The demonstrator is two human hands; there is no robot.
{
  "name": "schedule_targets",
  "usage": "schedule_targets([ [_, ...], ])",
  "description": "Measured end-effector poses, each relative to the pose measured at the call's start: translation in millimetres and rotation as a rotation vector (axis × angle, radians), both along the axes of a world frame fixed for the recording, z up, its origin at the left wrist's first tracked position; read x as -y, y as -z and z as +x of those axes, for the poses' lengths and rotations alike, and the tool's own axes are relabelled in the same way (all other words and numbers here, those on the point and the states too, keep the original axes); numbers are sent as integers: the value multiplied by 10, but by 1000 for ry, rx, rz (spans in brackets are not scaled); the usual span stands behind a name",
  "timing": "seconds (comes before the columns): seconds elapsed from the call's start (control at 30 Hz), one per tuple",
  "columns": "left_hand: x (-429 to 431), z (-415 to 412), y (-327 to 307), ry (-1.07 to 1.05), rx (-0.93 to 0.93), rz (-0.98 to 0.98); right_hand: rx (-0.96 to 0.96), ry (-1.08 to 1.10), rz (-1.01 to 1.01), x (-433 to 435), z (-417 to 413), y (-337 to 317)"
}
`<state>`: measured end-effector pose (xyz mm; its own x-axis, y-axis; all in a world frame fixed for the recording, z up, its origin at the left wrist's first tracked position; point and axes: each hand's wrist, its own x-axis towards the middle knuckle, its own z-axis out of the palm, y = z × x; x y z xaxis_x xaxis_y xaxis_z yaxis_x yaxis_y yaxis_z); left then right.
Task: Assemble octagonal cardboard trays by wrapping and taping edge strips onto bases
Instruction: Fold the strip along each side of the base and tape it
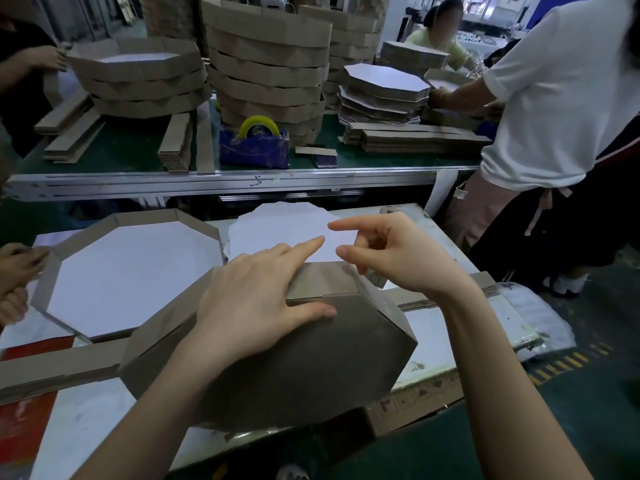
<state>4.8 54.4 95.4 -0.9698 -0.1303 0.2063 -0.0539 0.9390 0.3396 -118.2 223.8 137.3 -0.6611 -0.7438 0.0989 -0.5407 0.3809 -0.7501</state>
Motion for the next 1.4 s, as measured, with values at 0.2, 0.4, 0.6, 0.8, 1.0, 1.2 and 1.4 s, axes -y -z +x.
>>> schedule_targets([
  [0.2,-12,-48,36,-23,-5,19,-38,-26,-163,35,67,-130],
  [0.4,8,-37,42,-9,-36,59,10,-66,-123,49,61,-115],
  [0.6,5,5,8,27,-67,106,59,1,21,-33,-30,42],
  [0.8,32,-13,-38,52,50,-11,69,11,31,-49,-85,99],
  [1.0,34,-7,-57,32,87,15,93,30,45,-31,-123,186],
  [1.2,27,9,-51,31,80,37,136,-29,112,-16,-172,238],
  [1.4,5,-25,-46,25,72,79,79,-93,144,20,-217,275],
])
